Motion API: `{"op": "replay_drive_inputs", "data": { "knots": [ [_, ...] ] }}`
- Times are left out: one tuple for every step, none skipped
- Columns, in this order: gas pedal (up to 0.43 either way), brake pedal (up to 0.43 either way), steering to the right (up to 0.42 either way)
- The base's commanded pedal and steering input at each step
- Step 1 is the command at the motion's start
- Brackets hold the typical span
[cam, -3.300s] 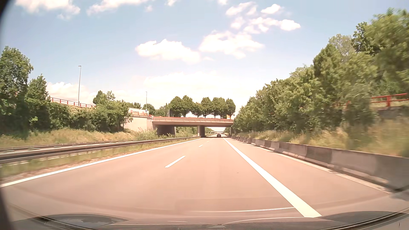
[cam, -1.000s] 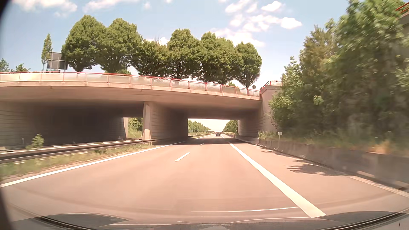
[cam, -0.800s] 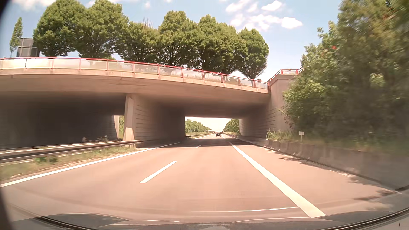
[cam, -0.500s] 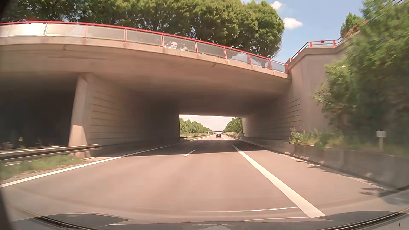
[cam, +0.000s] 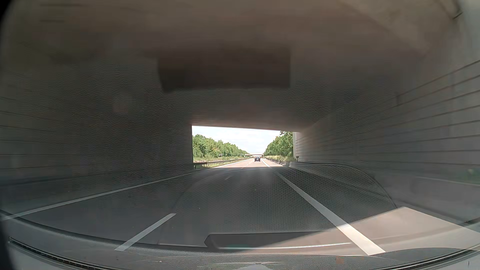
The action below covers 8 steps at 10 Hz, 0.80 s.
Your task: Follow the waypoints while adhering to traffic rules and regulations
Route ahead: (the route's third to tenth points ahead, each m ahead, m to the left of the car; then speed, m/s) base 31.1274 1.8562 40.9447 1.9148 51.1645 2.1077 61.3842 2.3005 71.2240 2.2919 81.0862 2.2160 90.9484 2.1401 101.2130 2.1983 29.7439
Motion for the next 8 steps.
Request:
{"op": "replay_drive_inputs", "data": {
  "knots": [
    [0.287, 0.012, -0.001],
    [0.299, 0.006, -0.001],
    [0.299, 0.012, -0.001],
    [0.299, 0.012, -0.001],
    [0.299, 0.012, -0.002],
    [0.299, 0.012, -0.001],
    [0.299, 0.012, -0.001],
    [0.311, 0.012, -0.001]
  ]
}}
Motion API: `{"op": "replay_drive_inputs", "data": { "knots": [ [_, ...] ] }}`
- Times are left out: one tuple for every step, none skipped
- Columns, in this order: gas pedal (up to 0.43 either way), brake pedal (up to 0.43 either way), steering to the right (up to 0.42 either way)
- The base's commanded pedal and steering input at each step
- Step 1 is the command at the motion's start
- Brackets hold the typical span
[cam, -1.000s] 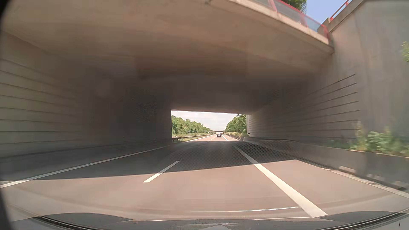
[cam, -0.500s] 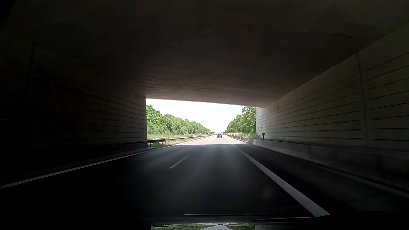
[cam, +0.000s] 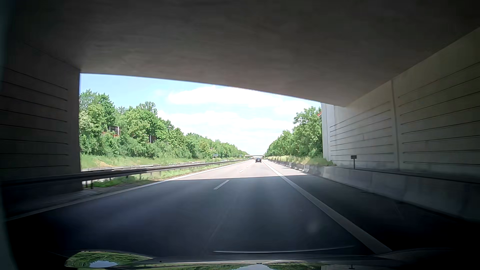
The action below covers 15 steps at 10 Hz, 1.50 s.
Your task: Follow the waypoints while adhering to traffic rules and regulations
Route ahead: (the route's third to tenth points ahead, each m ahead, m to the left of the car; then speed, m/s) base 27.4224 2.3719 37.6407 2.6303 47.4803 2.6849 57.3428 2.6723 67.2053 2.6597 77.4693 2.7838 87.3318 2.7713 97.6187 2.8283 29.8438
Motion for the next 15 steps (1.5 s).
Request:
{"op": "replay_drive_inputs", "data": {
  "knots": [
    [0.311, 0.006, -0.001],
    [0.311, 0.012, -0.001],
    [0.311, 0.006, -0.001],
    [0.311, 0.006, -0.001],
    [0.311, 0.012, -0.001],
    [0.311, 0.012, -0.001],
    [0.311, 0.012, -0.001],
    [0.311, 0.012, 0.000],
    [0.311, 0.012, -0.001],
    [0.311, 0.012, -0.001],
    [0.311, 0.012, -0.001],
    [0.311, 0.012, -0.001],
    [0.311, 0.012, -0.001],
    [0.311, 0.012, -0.001],
    [0.311, 0.006, -0.001]
  ]
}}
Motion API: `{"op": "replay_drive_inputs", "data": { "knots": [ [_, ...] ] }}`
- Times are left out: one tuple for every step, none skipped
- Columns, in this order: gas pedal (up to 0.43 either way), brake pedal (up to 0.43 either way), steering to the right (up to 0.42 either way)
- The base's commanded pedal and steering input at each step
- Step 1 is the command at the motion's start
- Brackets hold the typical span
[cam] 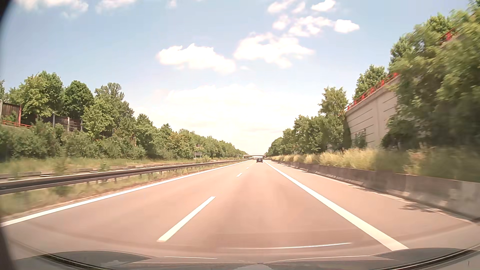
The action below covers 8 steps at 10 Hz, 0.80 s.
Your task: Follow the waypoints while adhering to traffic rules and regulations
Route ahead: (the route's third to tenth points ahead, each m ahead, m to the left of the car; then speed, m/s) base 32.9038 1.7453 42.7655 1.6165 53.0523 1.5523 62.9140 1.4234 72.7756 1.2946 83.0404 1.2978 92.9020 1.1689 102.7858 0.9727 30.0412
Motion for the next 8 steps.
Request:
{"op": "replay_drive_inputs", "data": {
  "knots": [
    [0.311, 0.012, -0.001],
    [0.311, 0.006, -0.001],
    [0.311, 0.012, 0.000],
    [0.311, 0.012, 0.002],
    [0.311, 0.012, 0.003],
    [0.311, 0.012, 0.004],
    [0.311, 0.012, 0.004],
    [0.287, 0.012, 0.003]
  ]
}}
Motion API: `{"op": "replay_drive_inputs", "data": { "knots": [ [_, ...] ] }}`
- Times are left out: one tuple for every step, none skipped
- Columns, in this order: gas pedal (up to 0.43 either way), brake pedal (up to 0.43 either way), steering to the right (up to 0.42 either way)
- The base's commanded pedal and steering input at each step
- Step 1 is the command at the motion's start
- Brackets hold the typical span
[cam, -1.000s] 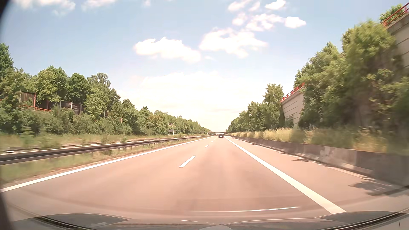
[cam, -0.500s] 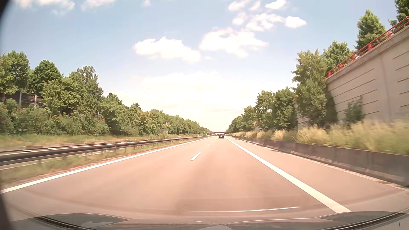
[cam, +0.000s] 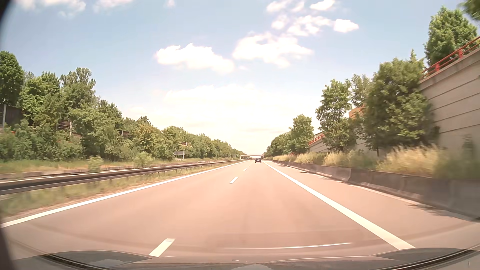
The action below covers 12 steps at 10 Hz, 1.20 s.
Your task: Follow the waypoints while adhering to traffic rules and regulations
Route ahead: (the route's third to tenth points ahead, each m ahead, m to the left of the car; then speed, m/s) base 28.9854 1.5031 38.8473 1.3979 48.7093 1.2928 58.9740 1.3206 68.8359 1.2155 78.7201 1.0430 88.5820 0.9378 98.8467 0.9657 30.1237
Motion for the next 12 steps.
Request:
{"op": "replay_drive_inputs", "data": {
  "knots": [
    [0.280, 0.006, 0.003],
    [0.268, 0.012, 0.003],
    [0.248, 0.012, 0.003],
    [0.220, 0.012, 0.001],
    [0.220, 0.012, 0.000],
    [0.209, 0.012, -0.001],
    [0.197, 0.006, -0.002],
    [0.189, 0.012, -0.002],
    [0.177, 0.012, -0.002],
    [0.169, 0.006, -0.002],
    [0.169, 0.012, -0.002],
    [0.169, 0.006, -0.002]
  ]
}}
